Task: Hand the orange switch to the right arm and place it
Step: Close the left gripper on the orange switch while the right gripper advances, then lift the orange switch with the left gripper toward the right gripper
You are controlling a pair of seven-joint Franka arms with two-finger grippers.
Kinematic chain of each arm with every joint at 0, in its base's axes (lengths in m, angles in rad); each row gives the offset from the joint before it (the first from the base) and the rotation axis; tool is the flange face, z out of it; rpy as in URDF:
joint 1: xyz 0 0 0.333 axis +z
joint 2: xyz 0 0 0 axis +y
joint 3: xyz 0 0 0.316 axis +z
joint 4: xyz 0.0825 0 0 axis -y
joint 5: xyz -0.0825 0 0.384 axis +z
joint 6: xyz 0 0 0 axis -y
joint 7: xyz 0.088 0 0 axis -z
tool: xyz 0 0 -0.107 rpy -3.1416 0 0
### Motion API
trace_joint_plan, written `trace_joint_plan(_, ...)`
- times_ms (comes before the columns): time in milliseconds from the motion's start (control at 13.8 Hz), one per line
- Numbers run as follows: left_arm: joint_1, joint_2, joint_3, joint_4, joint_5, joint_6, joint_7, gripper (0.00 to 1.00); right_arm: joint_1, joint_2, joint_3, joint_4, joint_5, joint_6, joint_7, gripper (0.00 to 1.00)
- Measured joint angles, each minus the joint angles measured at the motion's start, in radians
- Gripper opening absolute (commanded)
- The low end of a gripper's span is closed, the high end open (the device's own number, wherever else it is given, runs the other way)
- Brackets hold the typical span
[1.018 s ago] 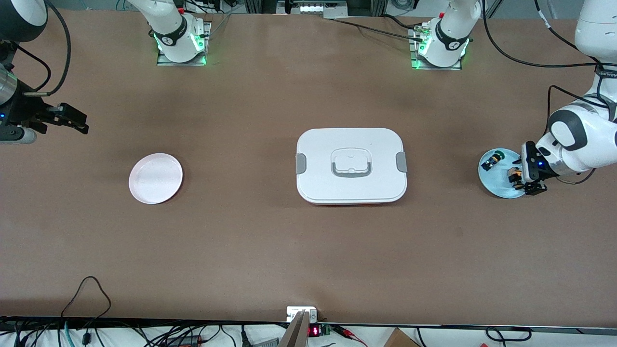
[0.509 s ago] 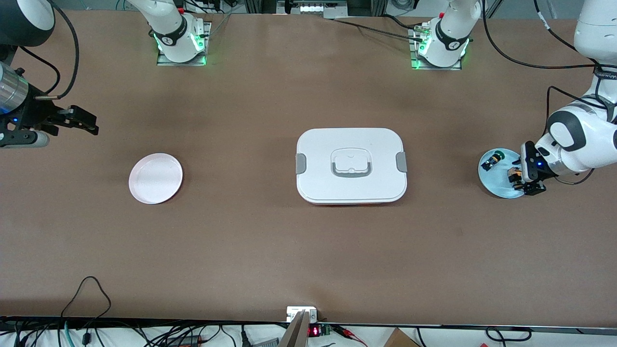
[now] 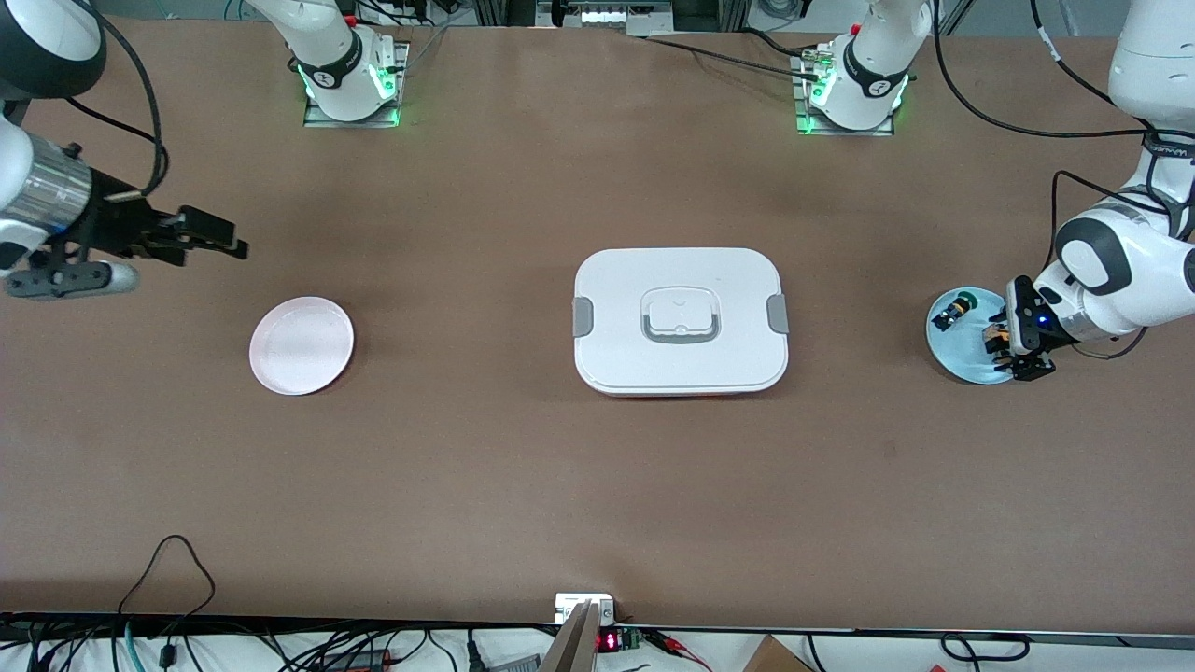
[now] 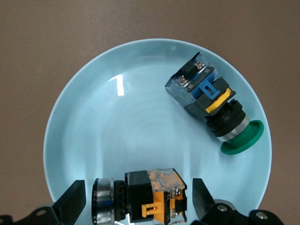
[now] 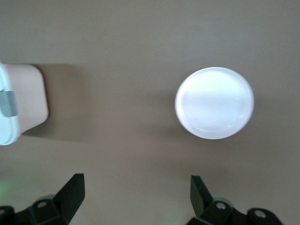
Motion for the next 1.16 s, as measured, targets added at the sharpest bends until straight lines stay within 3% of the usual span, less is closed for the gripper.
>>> trace_joint_plan(73, 0.000, 0.002, 0.000, 0.000, 0.000, 0.001, 0.001, 0.91, 0.025, 0.014, 0.001, 0.000, 0.043, 0.000, 0.000, 1.00)
trace_joint_plan(218, 0.000, 0.002, 0.000, 0.000, 0.000, 0.003, 0.005, 0.71, 0.074, 0.036, 0.004, 0.000, 0.148, 0.001, 0.001, 1.00)
trace_joint_plan(364, 0.000, 0.002, 0.000, 0.001, 0.000, 0.004, 0.038, 0.30, 0.095, 0.050, 0.005, 0.001, 0.297, 0.000, 0.001, 1.00)
trace_joint_plan(509, 0.000, 0.002, -0.002, 0.005, -0.002, 0.006, 0.068, 0.04, 0.096, 0.073, 0.004, 0.001, 0.468, 0.000, -0.005, 1.00)
trace_joint_plan(655, 0.000, 0.002, -0.003, 0.014, -0.027, 0.006, 0.081, 0.00, 0.095, 0.109, 0.002, 0.002, 0.649, 0.001, -0.043, 1.00)
trace_joint_plan(873, -0.001, -0.004, -0.006, 0.025, -0.105, -0.022, 0.082, 0.00, 0.100, 0.157, 0.002, 0.003, 0.842, 0.001, -0.083, 1.00)
trace_joint_plan(1164, -0.023, -0.028, -0.029, 0.058, -0.315, -0.211, 0.074, 0.00, 0.158, 0.204, 0.003, 0.004, 1.088, 0.003, -0.133, 1.00)
